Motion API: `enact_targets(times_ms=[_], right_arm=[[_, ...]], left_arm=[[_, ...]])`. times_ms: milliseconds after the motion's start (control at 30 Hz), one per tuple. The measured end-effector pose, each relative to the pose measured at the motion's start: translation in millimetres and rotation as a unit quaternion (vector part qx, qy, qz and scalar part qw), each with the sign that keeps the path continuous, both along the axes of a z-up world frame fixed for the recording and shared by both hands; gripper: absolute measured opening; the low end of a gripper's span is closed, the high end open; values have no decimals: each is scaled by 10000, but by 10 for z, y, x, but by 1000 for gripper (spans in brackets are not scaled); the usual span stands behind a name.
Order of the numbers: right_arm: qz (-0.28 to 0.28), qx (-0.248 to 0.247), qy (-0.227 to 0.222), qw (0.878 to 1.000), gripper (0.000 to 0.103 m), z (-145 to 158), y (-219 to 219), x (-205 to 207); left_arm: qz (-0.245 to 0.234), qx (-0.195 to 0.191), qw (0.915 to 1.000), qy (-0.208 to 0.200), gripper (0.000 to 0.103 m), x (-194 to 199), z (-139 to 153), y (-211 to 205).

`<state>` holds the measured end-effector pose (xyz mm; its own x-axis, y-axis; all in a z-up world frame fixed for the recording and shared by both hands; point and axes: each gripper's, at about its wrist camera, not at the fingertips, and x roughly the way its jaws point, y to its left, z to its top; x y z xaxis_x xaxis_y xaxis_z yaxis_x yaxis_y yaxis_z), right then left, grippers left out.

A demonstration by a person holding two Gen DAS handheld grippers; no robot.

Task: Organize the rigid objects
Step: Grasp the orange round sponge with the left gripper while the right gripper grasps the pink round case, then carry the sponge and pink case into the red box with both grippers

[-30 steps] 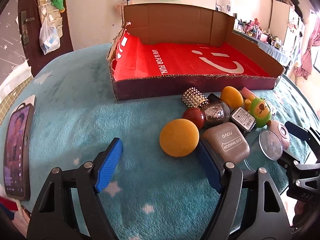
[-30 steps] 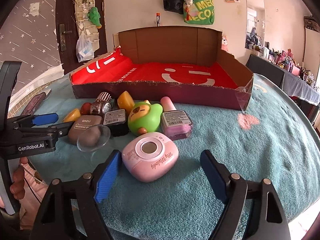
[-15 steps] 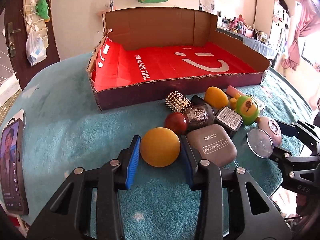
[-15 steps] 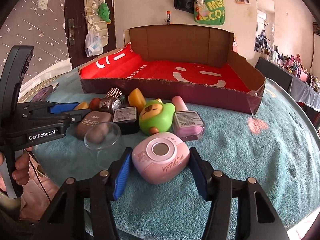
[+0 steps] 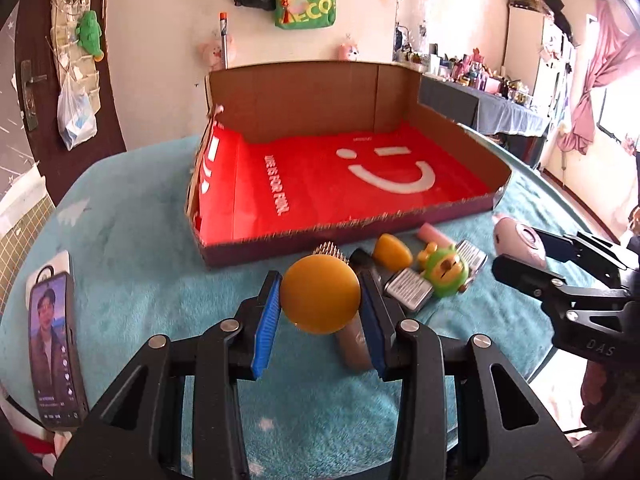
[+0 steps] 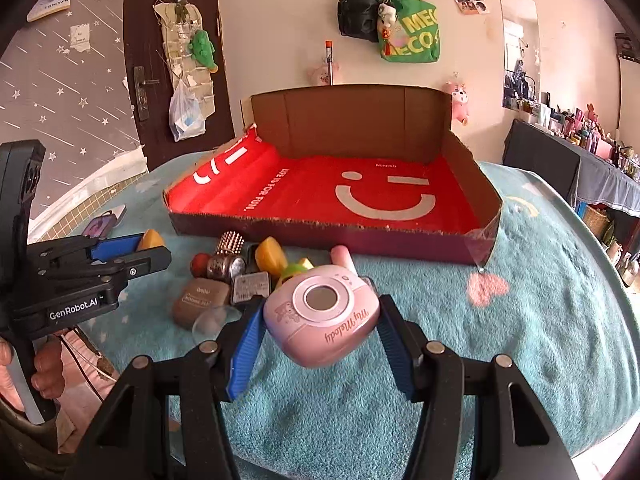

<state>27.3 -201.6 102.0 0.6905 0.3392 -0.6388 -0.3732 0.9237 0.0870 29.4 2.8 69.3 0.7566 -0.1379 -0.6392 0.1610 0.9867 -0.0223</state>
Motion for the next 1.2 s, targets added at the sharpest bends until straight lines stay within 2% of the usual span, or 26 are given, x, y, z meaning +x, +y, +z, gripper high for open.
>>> enact_targets(times_ms=[233,733,867,1067,1200], right_arm=[[136,95,-124,9998,59,267,72,217],[-46,274,149,9995,59,432,129,892],[-86,264,233,9993,59,438,160,1119],[-213,259,518,9981,59,320,170,1522],[-313,150,719,9968,59,172,180,1766]], left_arm=[[-81,-66,9997,-228,36,167,213,-87],[18,-238,9987,-441,36,820,447,-3],[125,-259,9988,-387,36,1053,415,27],[294,-558,9980,-90,36,1388,259,175],[503,-380,9979,176,36,1605,69,212]])
